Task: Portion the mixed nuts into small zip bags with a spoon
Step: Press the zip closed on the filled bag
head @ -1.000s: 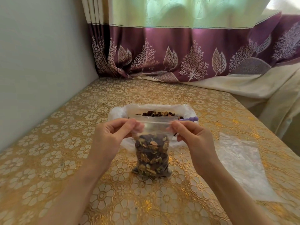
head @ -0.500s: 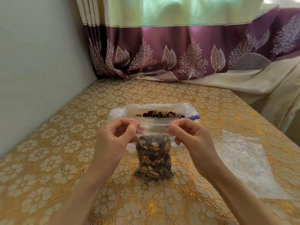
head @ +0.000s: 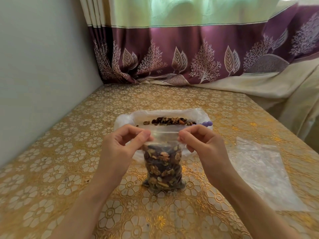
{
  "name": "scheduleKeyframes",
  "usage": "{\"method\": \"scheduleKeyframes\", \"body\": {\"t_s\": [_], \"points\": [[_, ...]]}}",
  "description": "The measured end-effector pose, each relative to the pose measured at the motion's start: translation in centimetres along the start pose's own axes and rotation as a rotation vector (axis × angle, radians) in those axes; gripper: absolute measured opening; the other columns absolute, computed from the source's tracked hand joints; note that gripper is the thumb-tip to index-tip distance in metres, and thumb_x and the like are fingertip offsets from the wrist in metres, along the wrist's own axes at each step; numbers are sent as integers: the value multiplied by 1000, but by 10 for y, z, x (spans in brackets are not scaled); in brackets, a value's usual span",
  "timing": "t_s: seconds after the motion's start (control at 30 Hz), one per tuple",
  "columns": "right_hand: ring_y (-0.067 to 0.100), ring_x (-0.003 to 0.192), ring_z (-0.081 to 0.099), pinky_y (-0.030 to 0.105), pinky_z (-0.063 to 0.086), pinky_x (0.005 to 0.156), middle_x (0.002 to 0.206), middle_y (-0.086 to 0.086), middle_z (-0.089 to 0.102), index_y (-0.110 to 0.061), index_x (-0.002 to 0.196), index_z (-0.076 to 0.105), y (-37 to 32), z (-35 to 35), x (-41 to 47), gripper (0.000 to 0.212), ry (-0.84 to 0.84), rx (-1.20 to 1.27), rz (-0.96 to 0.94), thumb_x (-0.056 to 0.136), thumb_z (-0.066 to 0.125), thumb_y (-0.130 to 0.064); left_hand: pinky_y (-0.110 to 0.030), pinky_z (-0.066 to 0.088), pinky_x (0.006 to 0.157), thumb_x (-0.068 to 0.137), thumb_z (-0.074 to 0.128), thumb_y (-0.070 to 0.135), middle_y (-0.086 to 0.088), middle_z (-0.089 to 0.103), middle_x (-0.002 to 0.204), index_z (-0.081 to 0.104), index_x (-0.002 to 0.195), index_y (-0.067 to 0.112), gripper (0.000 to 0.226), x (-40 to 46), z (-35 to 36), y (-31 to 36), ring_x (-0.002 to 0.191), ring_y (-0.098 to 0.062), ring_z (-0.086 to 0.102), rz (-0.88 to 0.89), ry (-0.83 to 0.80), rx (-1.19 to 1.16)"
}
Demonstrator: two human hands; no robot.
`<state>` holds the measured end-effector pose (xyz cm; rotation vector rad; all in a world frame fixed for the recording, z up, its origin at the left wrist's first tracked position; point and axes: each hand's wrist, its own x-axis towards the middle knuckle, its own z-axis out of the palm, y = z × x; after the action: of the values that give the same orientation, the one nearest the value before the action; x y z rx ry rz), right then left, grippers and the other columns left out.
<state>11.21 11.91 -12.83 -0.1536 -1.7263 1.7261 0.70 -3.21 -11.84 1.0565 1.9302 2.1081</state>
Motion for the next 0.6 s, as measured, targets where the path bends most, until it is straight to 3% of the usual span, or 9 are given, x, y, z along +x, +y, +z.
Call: {"method": "scheduleKeyframes", "body": {"t_s": [0.23,0.37,0.43,0.53,0.6], "points": [[7,61,52,20,42,60,64,-7,62,-18,76,67,0,0,0,10,-63,-77,-25,85,62,-16,-17,54,64,72,63,31,-2,72,74,70,79,17,17,1,-2,3,67,-13,68,1,-63,50],[-3,59,54,10,42,59,62,-14,62,-17,81,69,-2,1,-1,15,-110,-120,-48,88,58,-9,-10,49,59,72,60,30,3,73,72,71,82,20,18,-1,1,5,68,-6,68,34,-59,103],[-1,57,51,11,41,57,62,-13,63,-18,79,69,-2,1,-1,17,-92,-129,-45,88,59,-9,-7,47,57,76,61,26,6,72,70,70,81,19,12,-2,3,4,65,-1,66,41,-41,123],[28,61,50,37,44,62,65,-2,63,-24,75,69,0,3,-2,18,-37,-150,-47,88,61,-14,-7,47,56,81,61,21,9,71,69,68,80,18,7,-3,5,2,63,0,65,49,-23,147],[35,64,52,48,45,66,68,2,64,-25,75,69,0,4,-2,18,-19,-155,-54,88,61,-15,-8,47,58,78,60,28,9,70,68,68,80,19,12,-4,7,3,63,0,65,41,-16,133]]}}
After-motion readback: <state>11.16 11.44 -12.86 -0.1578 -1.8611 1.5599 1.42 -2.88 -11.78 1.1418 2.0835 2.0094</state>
